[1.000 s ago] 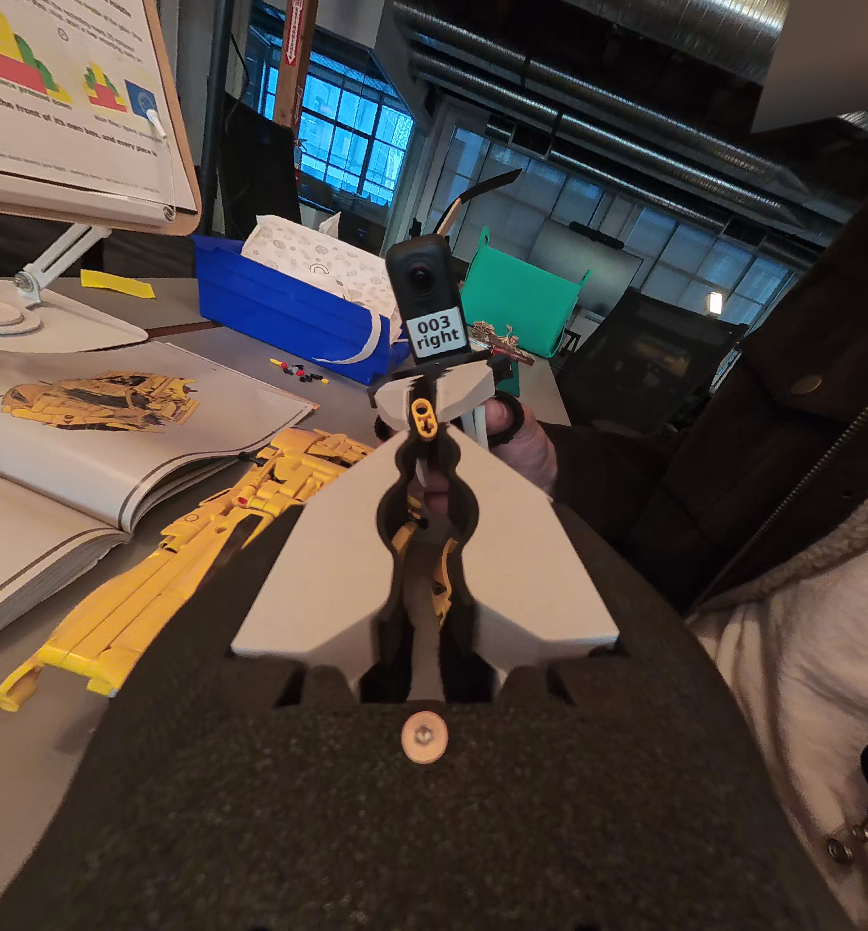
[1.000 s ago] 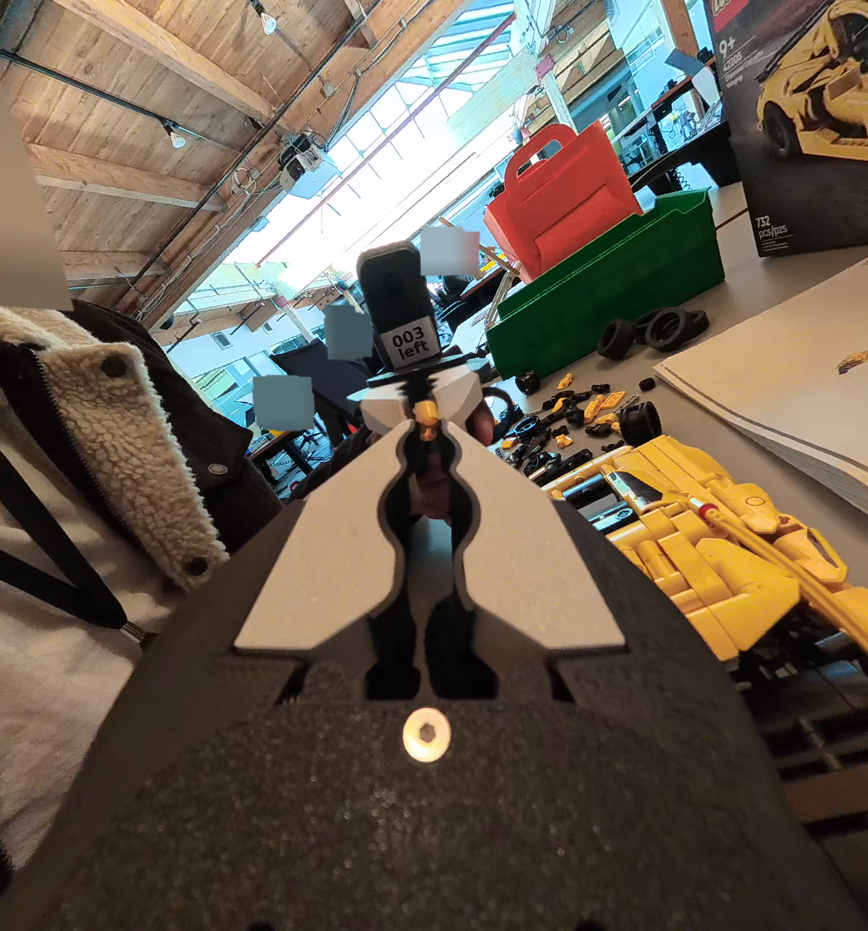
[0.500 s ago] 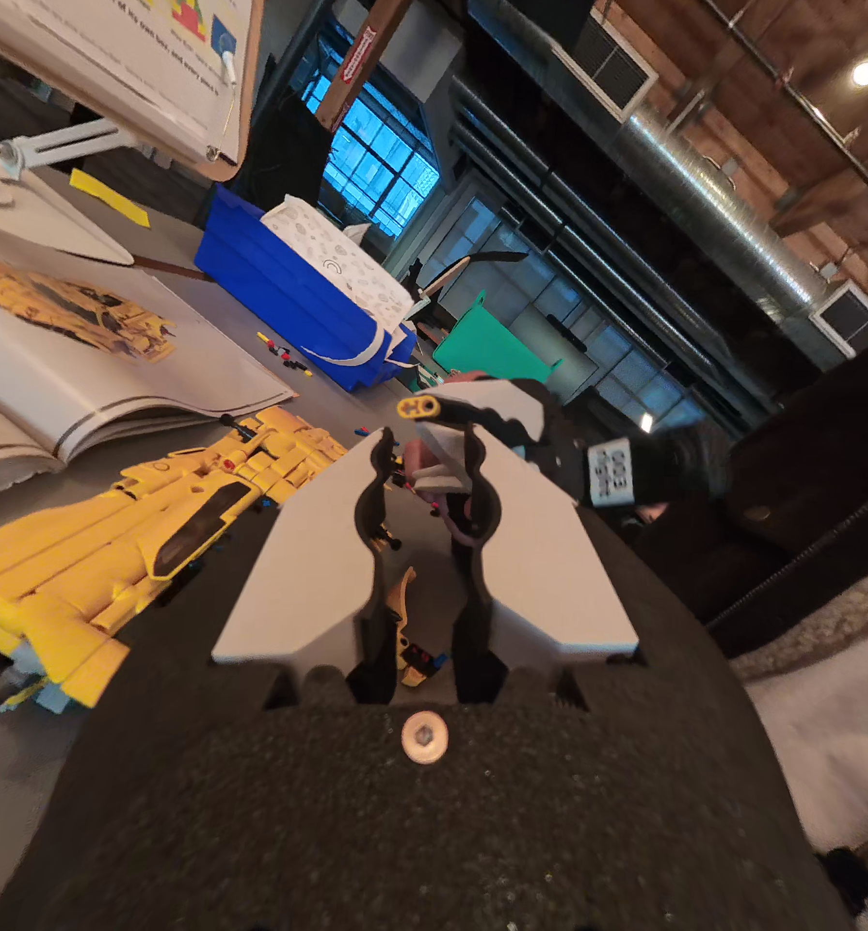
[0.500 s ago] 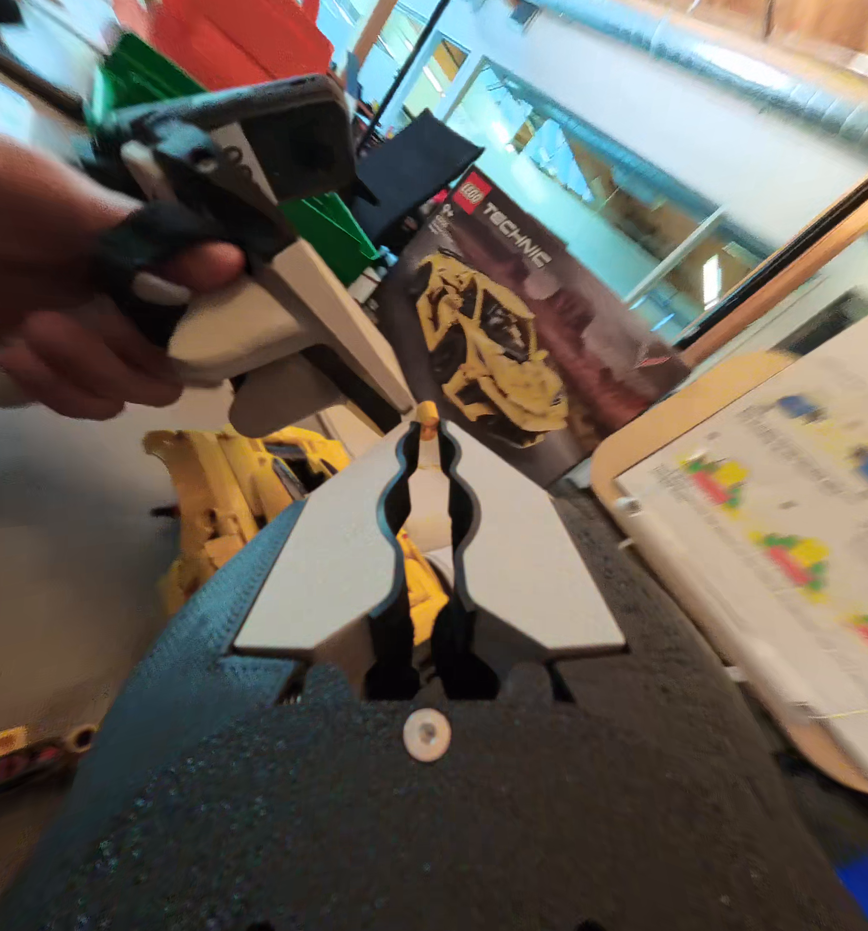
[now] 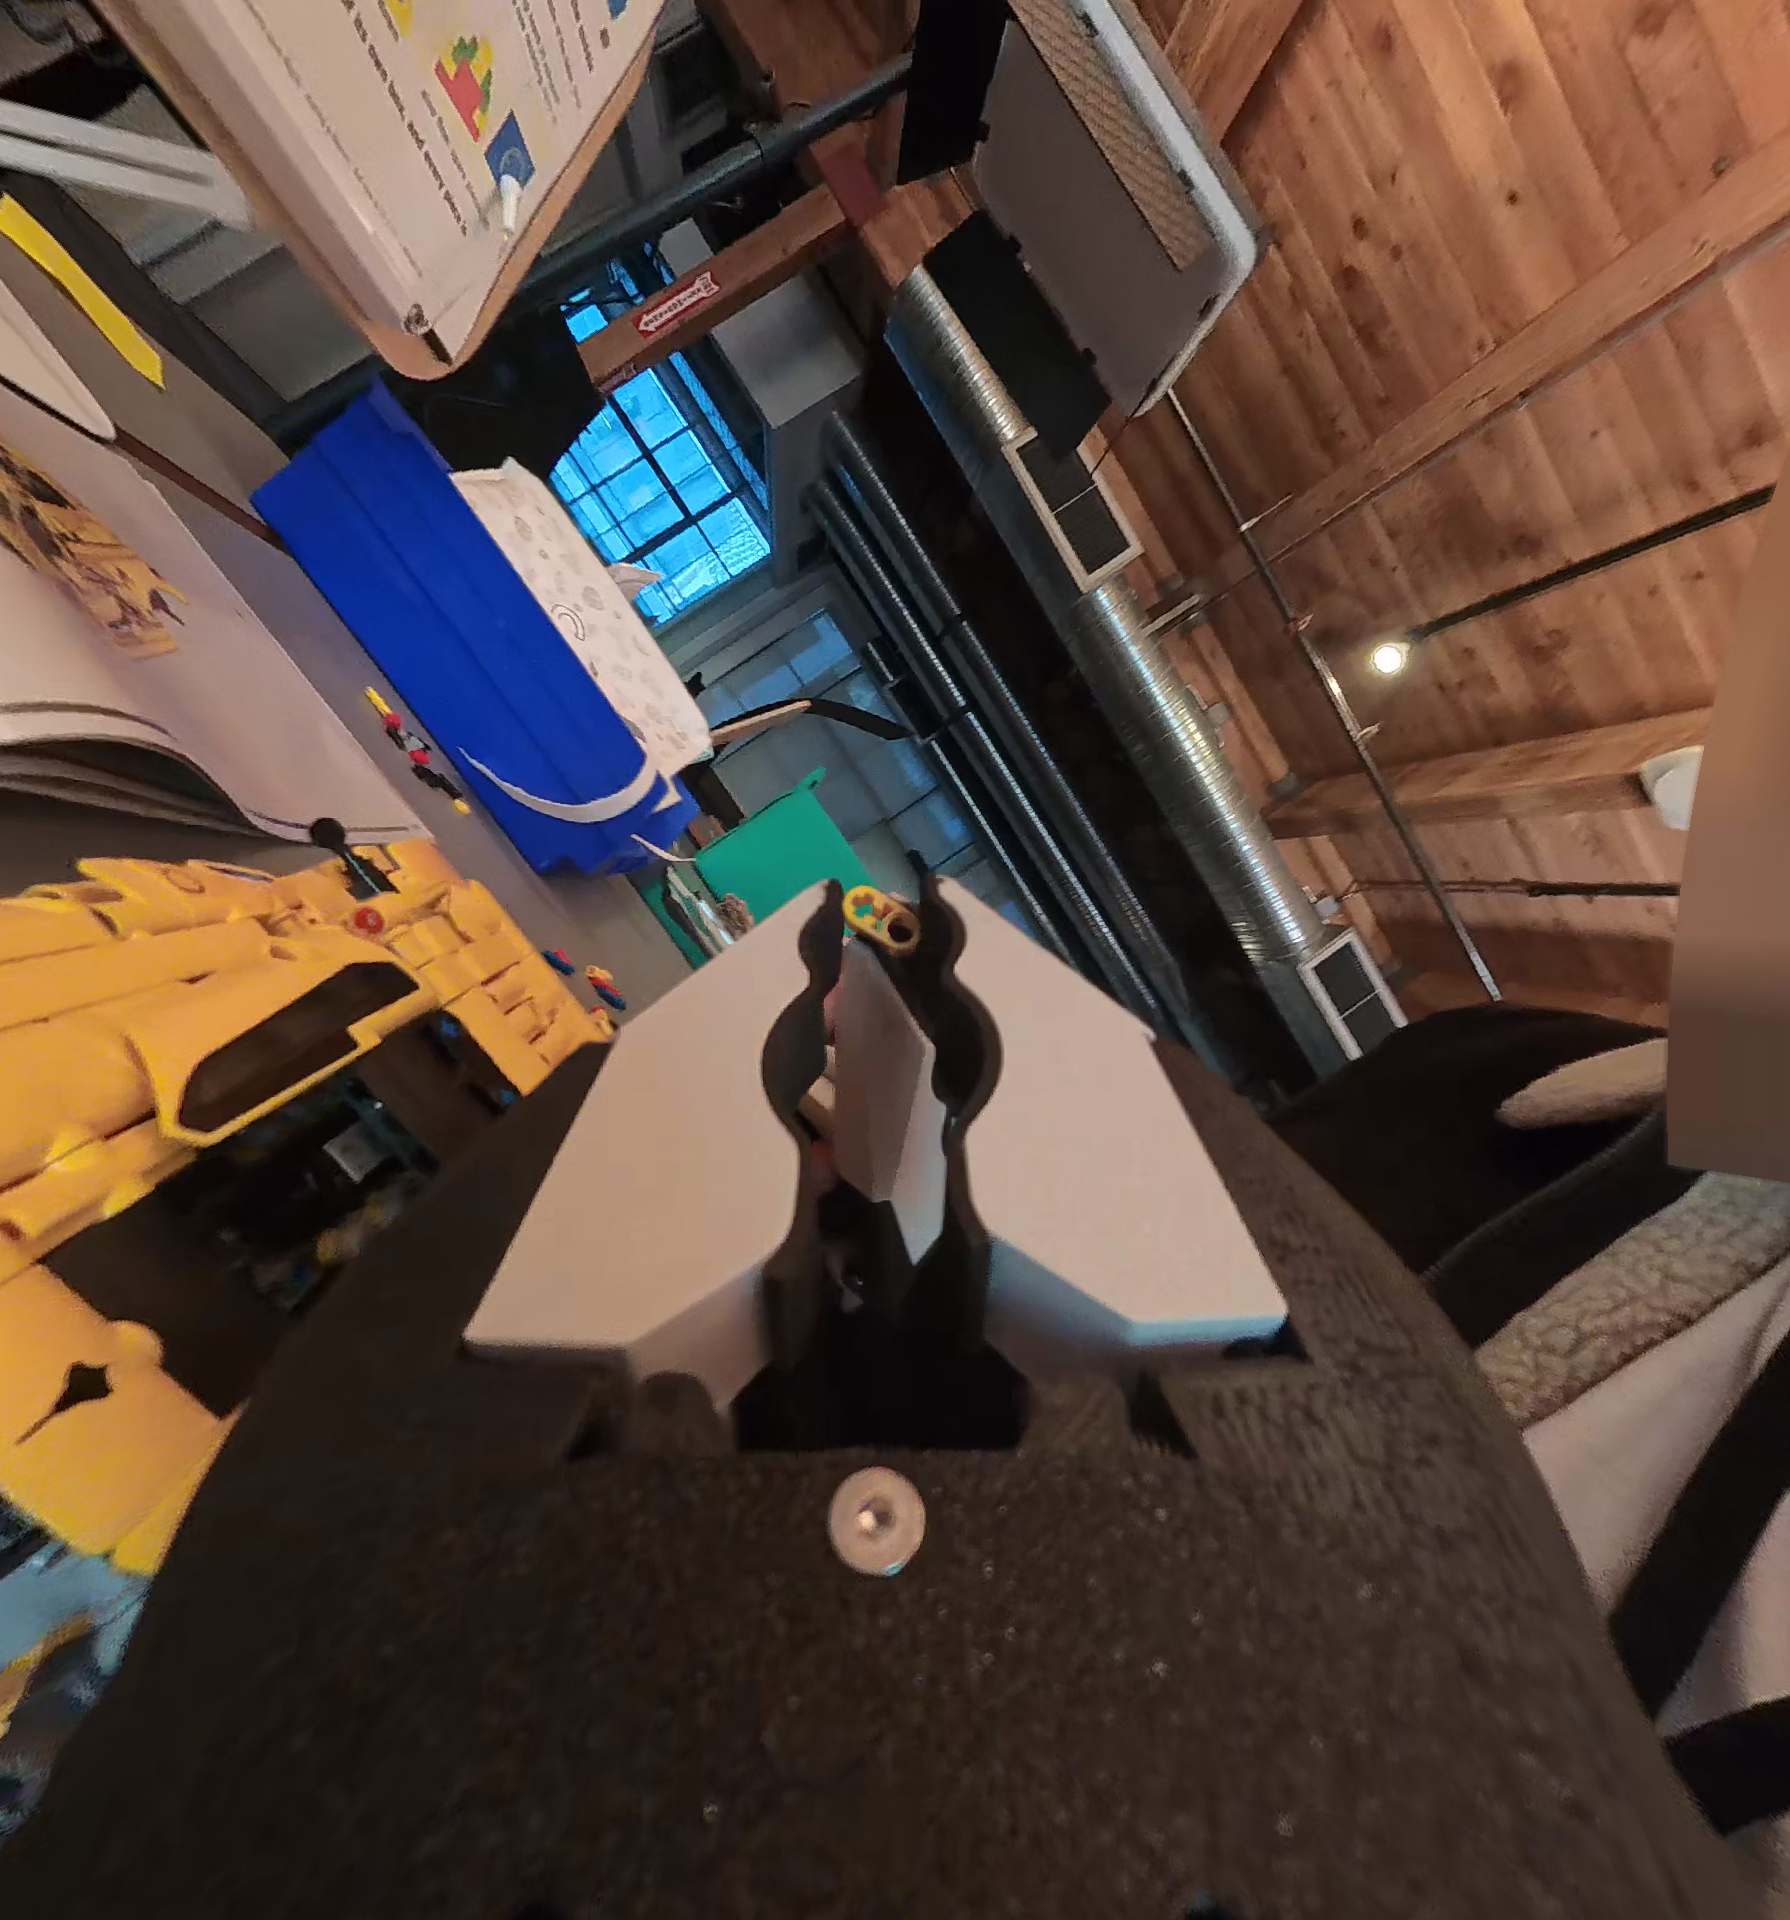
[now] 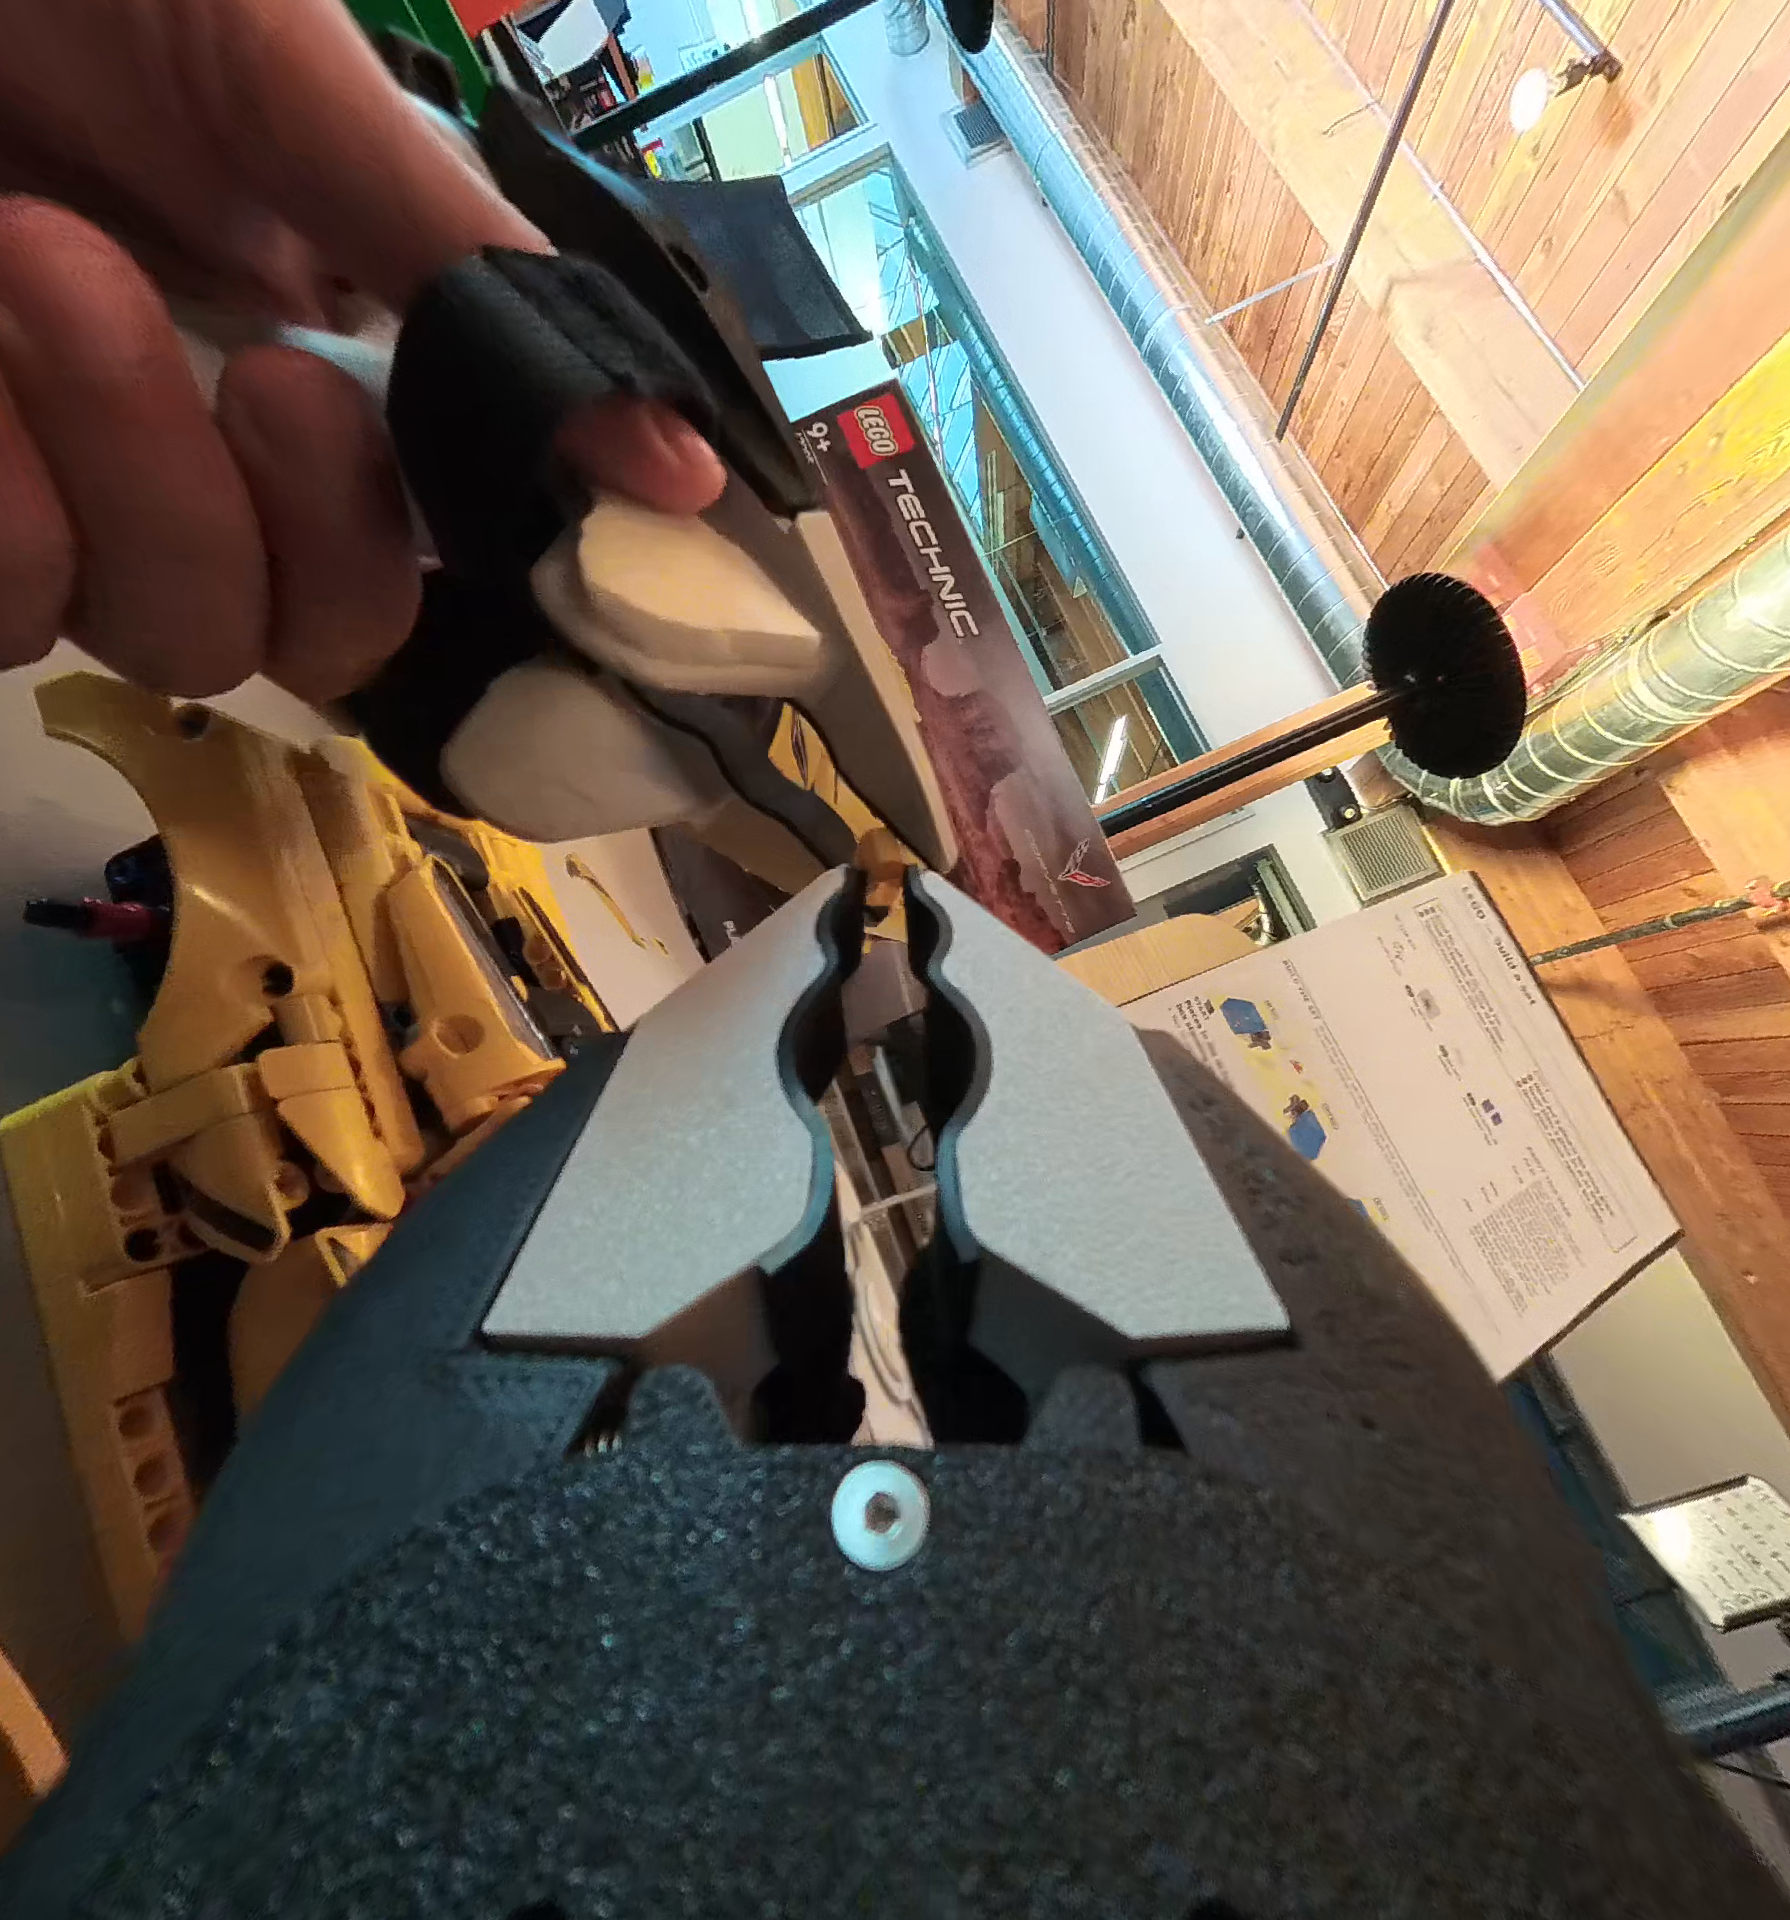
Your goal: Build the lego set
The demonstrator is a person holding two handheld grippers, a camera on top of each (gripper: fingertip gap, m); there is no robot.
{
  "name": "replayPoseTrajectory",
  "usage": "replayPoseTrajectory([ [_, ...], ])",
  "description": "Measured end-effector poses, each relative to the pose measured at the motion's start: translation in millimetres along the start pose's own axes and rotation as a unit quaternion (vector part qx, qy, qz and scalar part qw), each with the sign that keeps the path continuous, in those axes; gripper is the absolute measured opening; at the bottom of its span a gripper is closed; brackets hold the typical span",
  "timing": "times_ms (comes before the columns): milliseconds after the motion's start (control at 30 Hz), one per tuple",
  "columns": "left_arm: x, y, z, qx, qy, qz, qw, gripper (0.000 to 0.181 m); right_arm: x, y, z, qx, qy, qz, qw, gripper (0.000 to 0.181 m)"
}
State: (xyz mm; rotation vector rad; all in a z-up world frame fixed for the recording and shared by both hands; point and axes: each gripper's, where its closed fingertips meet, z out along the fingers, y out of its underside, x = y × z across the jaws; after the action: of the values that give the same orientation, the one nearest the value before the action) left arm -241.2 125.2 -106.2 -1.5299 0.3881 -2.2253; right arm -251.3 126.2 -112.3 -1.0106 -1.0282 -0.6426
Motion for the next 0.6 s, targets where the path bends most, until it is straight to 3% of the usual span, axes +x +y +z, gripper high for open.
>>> replayPoseTrajectory([
  [100,-3,0,-2,-0.006,0.007,-0.026,1.0,0.013,-4,0,0,0.0,-0.001,-0.006,1.0,0.005],
  [167,-1,-1,-4,-0.007,0.009,-0.02,1.0,0.013,-6,3,0,-0.009,-0.014,0.044,0.999,0.005],
  [233,4,-7,-7,-0.002,0.017,-0.005,1.0,0.013,-9,2,-1,-0.006,-0.047,0.129,0.99,0.02],
  [300,11,-9,-10,-0.011,0.025,0.022,0.999,0.013,-15,-8,-6,0.027,-0.115,0.263,0.958,0.037],
  [400,33,7,-11,-0.079,0.076,0.043,0.993,0.013,-6,-26,-16,0.093,-0.22,0.455,0.858,0.049],
  [500,45,35,-14,-0.166,0.113,0.026,0.979,0.013,19,-43,-35,0.172,-0.278,0.468,0.821,0.024],
  [600,55,53,-16,-0.216,0.156,-0.019,0.964,0.013,21,-53,-52,0.181,-0.372,0.447,0.793,0.026],
])
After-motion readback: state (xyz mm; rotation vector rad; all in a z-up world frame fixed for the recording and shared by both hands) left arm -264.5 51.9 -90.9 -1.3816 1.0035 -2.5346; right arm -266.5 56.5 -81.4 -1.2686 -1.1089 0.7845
